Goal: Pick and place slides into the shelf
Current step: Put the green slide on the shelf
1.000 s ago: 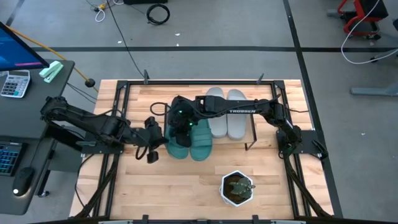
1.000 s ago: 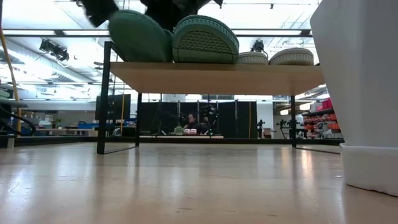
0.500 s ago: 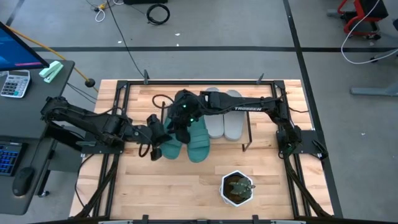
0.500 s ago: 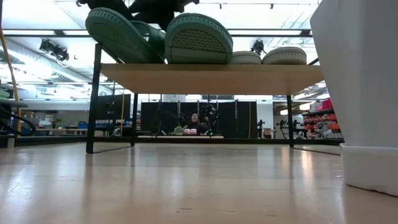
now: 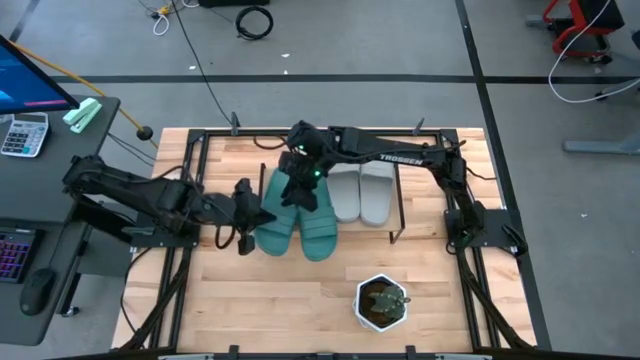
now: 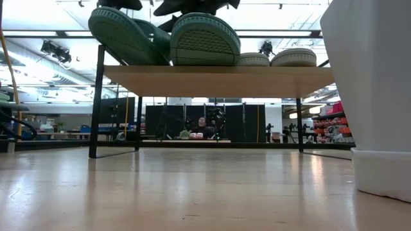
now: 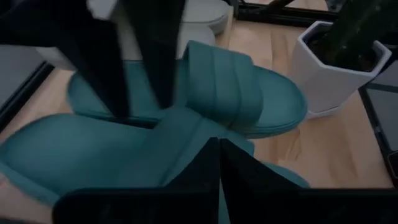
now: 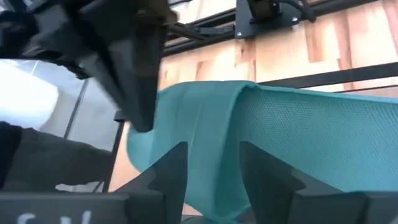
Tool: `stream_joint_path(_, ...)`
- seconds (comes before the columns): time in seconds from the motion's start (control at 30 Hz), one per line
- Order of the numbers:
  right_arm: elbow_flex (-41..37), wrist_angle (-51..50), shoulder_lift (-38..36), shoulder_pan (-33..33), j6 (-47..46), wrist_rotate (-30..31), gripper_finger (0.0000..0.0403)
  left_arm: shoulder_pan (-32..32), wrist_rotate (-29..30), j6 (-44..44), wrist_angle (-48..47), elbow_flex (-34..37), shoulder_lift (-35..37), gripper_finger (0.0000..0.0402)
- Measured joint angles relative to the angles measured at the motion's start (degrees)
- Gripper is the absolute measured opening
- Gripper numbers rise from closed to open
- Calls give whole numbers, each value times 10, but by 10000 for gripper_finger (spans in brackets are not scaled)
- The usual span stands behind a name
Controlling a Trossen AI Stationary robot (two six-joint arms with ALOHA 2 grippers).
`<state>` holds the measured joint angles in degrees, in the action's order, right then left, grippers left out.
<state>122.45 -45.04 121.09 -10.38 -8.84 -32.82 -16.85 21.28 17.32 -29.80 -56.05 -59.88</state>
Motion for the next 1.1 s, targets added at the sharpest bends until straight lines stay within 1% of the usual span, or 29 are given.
stream_joint_path(0.17,0,0,0,0,0,-17,165,12,1,0,-1,0,12,23)
stream_joint_path(0.33,-3,5,13,2,0,-20,166,13,1,-7,-2,0,14,14)
stream_joint_path(0.53,-4,18,24,5,-5,-27,166,13,1,-6,-1,0,15,9)
stream_joint_path(0.77,-5,28,44,12,-15,-37,157,13,1,-6,-2,0,26,19)
stream_joint_path(0.83,-5,24,45,12,-16,-37,145,13,2,-6,-3,1,31,17)
stream_joint_path(0.9,-5,27,45,12,-14,-37,121,13,2,-6,-7,0,34,12)
stream_joint_path(1.07,-5,33,42,12,-2,-36,22,13,1,-4,-24,0,45,6)
stream_joint_path(1.1,-4,33,41,12,1,-36,15,13,2,-4,-23,0,48,6)
